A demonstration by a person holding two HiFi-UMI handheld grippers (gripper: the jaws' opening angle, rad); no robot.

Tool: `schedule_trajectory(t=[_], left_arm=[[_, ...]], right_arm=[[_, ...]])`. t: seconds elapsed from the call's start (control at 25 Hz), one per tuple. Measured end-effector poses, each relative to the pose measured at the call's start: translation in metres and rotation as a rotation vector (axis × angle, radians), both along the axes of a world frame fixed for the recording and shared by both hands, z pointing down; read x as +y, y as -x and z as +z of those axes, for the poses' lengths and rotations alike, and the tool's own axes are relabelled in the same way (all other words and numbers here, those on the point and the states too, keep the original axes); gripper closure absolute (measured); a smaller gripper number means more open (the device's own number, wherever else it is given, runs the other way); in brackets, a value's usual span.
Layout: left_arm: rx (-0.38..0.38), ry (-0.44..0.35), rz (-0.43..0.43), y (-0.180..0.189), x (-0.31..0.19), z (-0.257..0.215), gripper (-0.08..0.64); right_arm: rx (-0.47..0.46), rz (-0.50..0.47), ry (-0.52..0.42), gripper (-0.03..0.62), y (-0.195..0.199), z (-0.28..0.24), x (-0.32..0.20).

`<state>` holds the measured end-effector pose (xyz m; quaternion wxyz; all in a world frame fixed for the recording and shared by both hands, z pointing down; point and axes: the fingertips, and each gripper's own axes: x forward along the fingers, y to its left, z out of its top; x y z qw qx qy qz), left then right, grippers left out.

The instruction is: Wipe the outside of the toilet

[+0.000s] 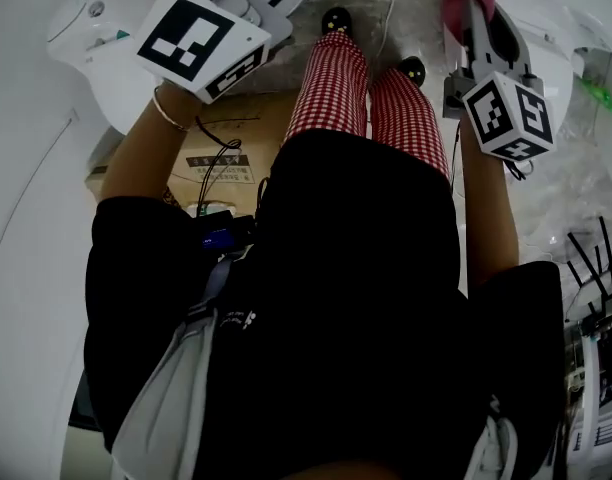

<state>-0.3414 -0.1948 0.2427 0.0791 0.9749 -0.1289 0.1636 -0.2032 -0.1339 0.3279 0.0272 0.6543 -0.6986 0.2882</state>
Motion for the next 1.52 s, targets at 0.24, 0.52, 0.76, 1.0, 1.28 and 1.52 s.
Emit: schedule_trajectory(t=[0.24, 0.52, 0.76, 1.0, 1.28, 1.52], left_arm=[[0.033, -0.061, -0.011, -0.003, 0.002, -0.050, 0.551], [0.041, -0.159, -0.031, -0.010, 0.001, -0.094, 0.551], [0.073, -0.161, -0.044, -0.016, 0.004, -0.118, 0.551], [0.158, -0.180, -0.063, -0.036, 0.020, -0.163, 0.551], [0.167, -0.198, -0.029, -0.074, 0.047, -0.189, 0.551], [0.159, -0.225, 0.053, -0.112, 0.080, -0.204, 0.551]], right_arm=[[0.013, -0.031, -0.073, 0.538, -0.001, -0.048, 0.009], [0.027, -0.015, -0.106, 0.538, -0.023, -0.072, 0.022], [0.013, -0.014, -0.190, 0.538, -0.039, -0.108, 0.020], [0.020, 0.000, -0.276, 0.538, -0.061, -0.148, 0.037], [0.027, 0.021, -0.393, 0.538, -0.099, -0.197, 0.063], [0.078, 0.019, -0.476, 0.538, -0.119, -0.240, 0.098]])
